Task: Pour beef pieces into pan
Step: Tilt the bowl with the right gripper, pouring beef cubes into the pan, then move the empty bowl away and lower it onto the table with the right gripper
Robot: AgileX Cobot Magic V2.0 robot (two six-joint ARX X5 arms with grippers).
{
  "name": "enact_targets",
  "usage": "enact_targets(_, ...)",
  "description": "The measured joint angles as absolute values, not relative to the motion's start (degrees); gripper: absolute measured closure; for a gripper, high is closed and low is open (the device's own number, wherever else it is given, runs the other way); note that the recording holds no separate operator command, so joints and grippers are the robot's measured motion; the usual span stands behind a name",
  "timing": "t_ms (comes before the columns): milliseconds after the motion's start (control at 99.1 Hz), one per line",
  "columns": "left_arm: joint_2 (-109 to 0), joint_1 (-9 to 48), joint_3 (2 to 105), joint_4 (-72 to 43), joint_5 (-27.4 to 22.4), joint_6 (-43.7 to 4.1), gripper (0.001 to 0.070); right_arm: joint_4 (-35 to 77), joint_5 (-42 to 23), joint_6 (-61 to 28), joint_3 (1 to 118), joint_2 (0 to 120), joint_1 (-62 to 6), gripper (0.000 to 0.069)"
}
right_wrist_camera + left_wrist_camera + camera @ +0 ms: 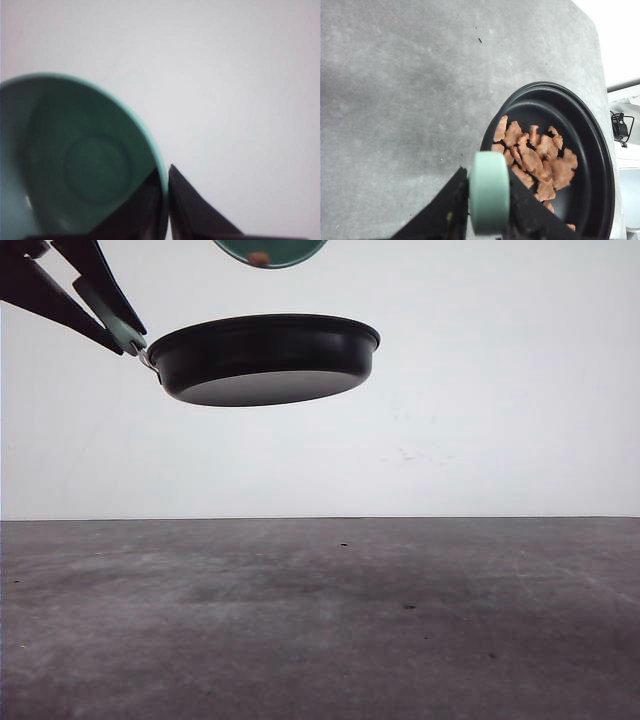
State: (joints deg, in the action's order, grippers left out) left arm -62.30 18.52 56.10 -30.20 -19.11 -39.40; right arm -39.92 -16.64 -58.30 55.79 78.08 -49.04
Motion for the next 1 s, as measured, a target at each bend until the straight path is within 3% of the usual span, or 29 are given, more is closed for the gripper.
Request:
enact_targets(252,-62.3,18.5,56.1,-30.2,-19.0,-38.7,0.0652,-40.9,-16.6,-54.6,55.8,78.1,-48.7,0.0677)
enact_targets(424,-62.3,18.5,56.1,-30.2,-18.9,-38.0,0.0652,-34.1,-22.6,-40.6,55.8,77.1,-48.3,0.0677)
enact_targets(535,-62.3,18.5,56.1,-30.2,-18.8,-36.9,0.0652,-20.7,-19.7,-25.4,55.8,72.5,-45.5,0.0677)
enact_targets(676,-62.3,18.5,56.1,-29.6,-18.6,-35.7,0.0652,-4.7,-16.1,-4.4,55.9,66.4,-37.3,0.0677)
enact_targets(787,-62.3,18.5,56.1,-28.2,-18.4,-35.2,0.0652,9.0,-9.9,8.9,56.0,65.2,-27.4,0.0677)
enact_targets(878,-62.6,18.5,56.1,-27.6,-18.4,-34.6,0.0652,21.5,-4.0,15.6,56.0,66.9,-17.2,0.0677)
enact_targets(999,-63.0,18.5,56.1,-27.6,-18.3,-34.0,0.0652,34.6,1.6,17.9,56.0,73.0,-6.2,0.0677)
